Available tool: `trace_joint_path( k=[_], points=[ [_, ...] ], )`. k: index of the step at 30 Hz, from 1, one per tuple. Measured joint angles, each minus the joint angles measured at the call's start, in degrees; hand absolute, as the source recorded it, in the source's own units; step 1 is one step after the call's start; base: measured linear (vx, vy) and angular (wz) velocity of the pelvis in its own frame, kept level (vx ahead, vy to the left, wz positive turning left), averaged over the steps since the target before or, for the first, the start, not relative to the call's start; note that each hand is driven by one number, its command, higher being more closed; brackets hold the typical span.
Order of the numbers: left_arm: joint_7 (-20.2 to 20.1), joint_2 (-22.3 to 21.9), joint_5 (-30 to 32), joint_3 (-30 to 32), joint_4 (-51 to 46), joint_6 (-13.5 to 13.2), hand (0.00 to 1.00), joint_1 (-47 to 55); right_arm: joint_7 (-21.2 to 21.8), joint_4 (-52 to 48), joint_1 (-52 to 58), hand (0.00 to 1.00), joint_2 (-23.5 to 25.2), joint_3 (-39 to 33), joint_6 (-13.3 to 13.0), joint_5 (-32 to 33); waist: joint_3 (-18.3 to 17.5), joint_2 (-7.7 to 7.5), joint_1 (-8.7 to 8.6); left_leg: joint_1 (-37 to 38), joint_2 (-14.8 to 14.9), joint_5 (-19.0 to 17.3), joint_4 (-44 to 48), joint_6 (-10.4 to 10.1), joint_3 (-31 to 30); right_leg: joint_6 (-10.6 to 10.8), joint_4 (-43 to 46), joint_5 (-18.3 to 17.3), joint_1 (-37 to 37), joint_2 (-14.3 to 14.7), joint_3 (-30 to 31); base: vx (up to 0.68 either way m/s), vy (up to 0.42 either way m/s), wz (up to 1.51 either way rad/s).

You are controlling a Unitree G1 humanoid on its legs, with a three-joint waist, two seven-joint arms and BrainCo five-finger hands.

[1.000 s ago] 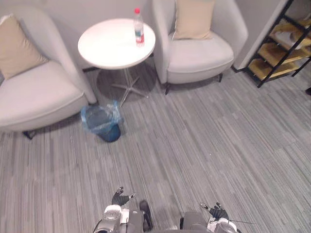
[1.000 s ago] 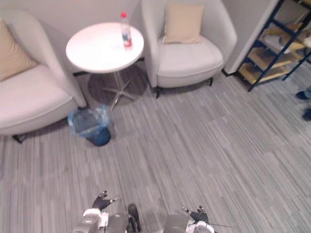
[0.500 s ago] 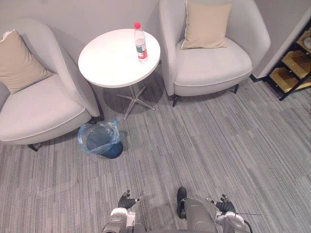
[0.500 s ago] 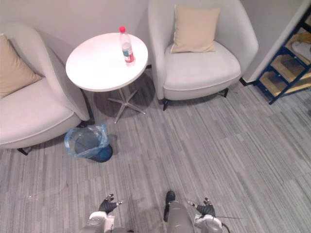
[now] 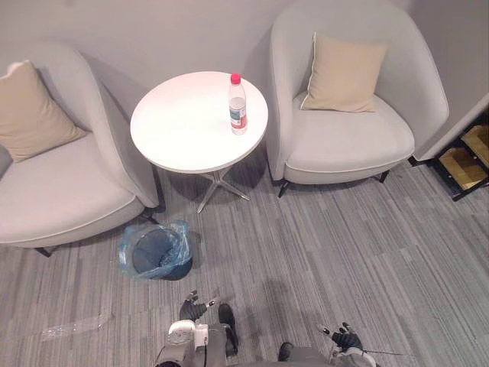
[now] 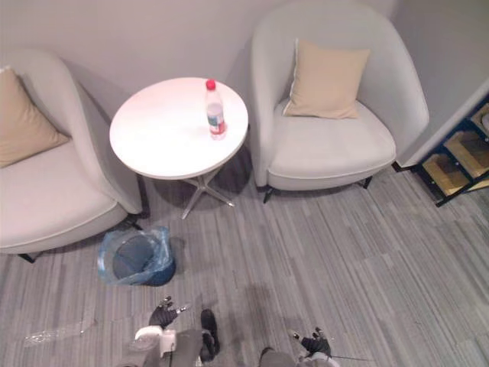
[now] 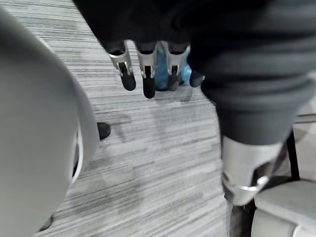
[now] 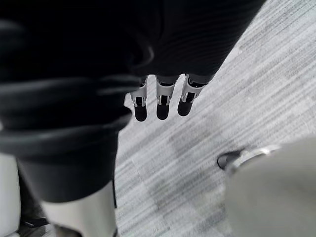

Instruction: Gather rubbish on tea table into small bin, then transfer packed bag to large trash can.

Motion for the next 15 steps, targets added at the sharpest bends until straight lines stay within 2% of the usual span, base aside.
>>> trace_joint_path(
  k=[1, 2, 3, 4, 5, 6, 7, 8, 9, 10, 11, 12, 13, 14, 15],
  points=[
    [-0.02, 0.6, 0.01, -1.08, 0.84, 0.14, 0.0, 0.17, 0.15, -0.01, -0.49, 0.0, -0.02, -0.08, -0.04, -0.14, -0.08, -0.11, -0.28, 3.39, -0.88, -1.35, -1.28, 0.27, 0.44, 2.48, 11.45, 1.06, -4.2, -1.74, 0.47, 0.38, 0.168, -0.15],
    [-0.03, 0.87, 0.01, -1.7, 0.99, 0.13, 0.0, 0.28, 0.2, -0.06, -0.55, 0.0, -0.03, -0.08, -0.04, -0.22, -0.1, -0.13, -0.45, 4.29, -1.05, -1.79, -1.44, 0.37, 0.39, 2.46, 14.25, 0.88, -5.14, -2.06, 0.37, 0.4, 0.116, 0.06],
    [-0.29, 1.46, 0.02, -2.45, 1.5, 0.13, 0.0, 0.66, 0.22, -0.27, -0.99, 0.0, -0.1, 0.02, -0.04, -0.41, -0.22, -0.2, -1.04, 7.22, -1.66, -2.53, -2.86, 0.44, 0.04, 0.5, 19.35, -0.94, -7.24, -3.01, -1.37, 0.48, 0.062, 0.24],
    [-0.44, 1.76, 0.01, -2.58, 1.87, 0.26, 0.0, 1.0, 0.21, -0.3, -1.64, 0.0, -0.29, 0.6, -0.04, -1.2, -0.27, 0.2, -1.53, 9.8, -1.55, -2.64, -4.59, 0.38, -0.83, -1.52, 19.68, -2.77, -9.12, -3.18, -4.5, 0.4, 0.038, 0.27],
    [-0.46, 1.78, 0.01, -2.57, 1.87, 0.29, 0.0, 1.01, 0.25, -0.33, -1.75, 0.0, -0.37, 0.95, -0.04, -1.32, -0.16, 0.47, -1.65, 10.58, -1.26, -2.63, -5.21, 0.36, -1.06, -2.37, 18.87, -3.34, -9.8, -2.94, -5.51, 0.4, -0.019, 0.23],
    [-0.46, 1.77, 0.01, -2.57, 1.87, 0.39, 0.0, 0.99, 0.39, -0.71, -1.93, 0.0, -0.49, 1.12, -0.15, -1.45, 0.05, 0.83, -1.69, 11.7, -0.53, -2.63, -5.83, 0.36, -1.44, -3.68, 16.8, -4.27, -11.08, -2.13, -6.95, 0.38, -0.11, 0.21],
    [-0.54, 1.65, 0.01, -2.57, 1.84, 0.45, 0.0, 0.94, 0.75, -1.08, -2.71, 0.0, -0.98, 1.23, -0.24, -1.43, 0.62, 2.01, -1.78, 13.47, 1.33, -2.62, -6.15, 0.34, -2.65, -4.63, 10.7, -4.58, -13.95, 0.36, -7.41, 0.45, -0.145, 0.2],
    [-0.56, 1.61, 0.01, -2.58, 1.85, 0.47, 0.0, 0.97, 0.81, -1.25, -2.84, 0.0, -1.15, 1.34, -0.26, -1.43, 0.76, 2.28, -1.9, 13.89, 1.83, -2.62, -6.16, 0.34, -2.88, -4.85, 8.62, -4.18, -14.53, 1.05, -7.16, 0.44, -0.205, 0.34],
    [-0.65, 1.53, 0.02, -2.59, 1.93, 0.49, 0.0, 1.24, 0.91, -2.17, -2.74, 0.0, -1.51, 1.53, -0.25, -1.46, 1.07, 2.83, -2.42, 15.13, 3.11, -2.62, -6.16, 0.34, -4.51, -4.78, 0.76, -0.85, -15.85, 3.02, -4.99, 0.38, -0.229, 0.53],
    [-0.78, 1.67, 0.07, -2.6, 2.03, 0.49, 0.0, 1.68, 0.96, -2.23, -2.52, 0.0, -1.54, 1.57, -0.17, -1.44, 0.9, 2.21, -2.74, 16.21, 3.43, -2.9, -6.11, -0.51, -5.88, -4.21, -8.68, 5.41, -15.9, 3.86, -1.5, 0.39, -0.252, 0.64],
    [-0.84, 1.87, 0.07, -2.58, 2.04, 0.48, 0.0, 1.99, 0.97, -2.08, -2.08, 0.0, -1.49, 1.6, -0.12, -1.48, 0.62, 1.4, -2.86, 16.75, 2.98, -3.28, -6.1, -1.73, -6.46, -4.04, -12.9, 9.02, -15.21, 3.89, 0.07, 0.34, -0.228, 0.7],
    [-1.05, 2.2, 0.15, -2.53, 2.29, 0.47, 0.0, 1.9, 1.11, -1.88, -1.29, 0.0, -1.49, 1.3, -0.08, -1.26, 0.58, 1.02, -3.06, 17.37, 2.87, -4.83, -5.9, -4.2, -7.95, -5.87, -14.11, 16.83, -14.71, 3.56, 0.85, 0.42, -0.276, 0.54],
    [-1.4, 0.23, 0.62, -2.47, 3.01, 0.32, 0.0, 1.14, 1.02, -0.94, -1.83, 0.0, -3.53, 1.05, 0.1, -1.76, 0.13, 3.87, -2.51, 17.49, 5.63, -5.08, -5.65, -5.96, -10.22, -7.27, -10.04, 13.41, -15.16, 5.56, -0.32, 0.41, -0.273, 0.44],
    [-1.42, -0.17, 0.62, -2.4, 2.99, 0.19, 0.0, 1.06, 1.02, -0.75, -1.85, 0.0, -3.75, 1.0, 0.14, -1.86, 0.21, 3.91, -2.52, 17.56, 5.95, -4.62, -5.26, -6.13, -10.5, -7.4, -8.56, 12.03, -15.42, 5.54, -0.98, 0.45, -0.335, 0.35],
    [-1.43, -0.73, 0.64, -2.18, 2.99, 0.11, 0.0, 1.0, 1.04, -0.55, -1.64, 0.0, -3.67, 1.0, 0.25, -1.85, 0.18, 3.97, -2.88, 17.49, 6.61, -3.74, -4.41, -7.39, -10.92, -7.98, -6.88, 10.07, -15.26, 5.44, -2.01, 0.33, -0.282, 0.48]
  ],
)
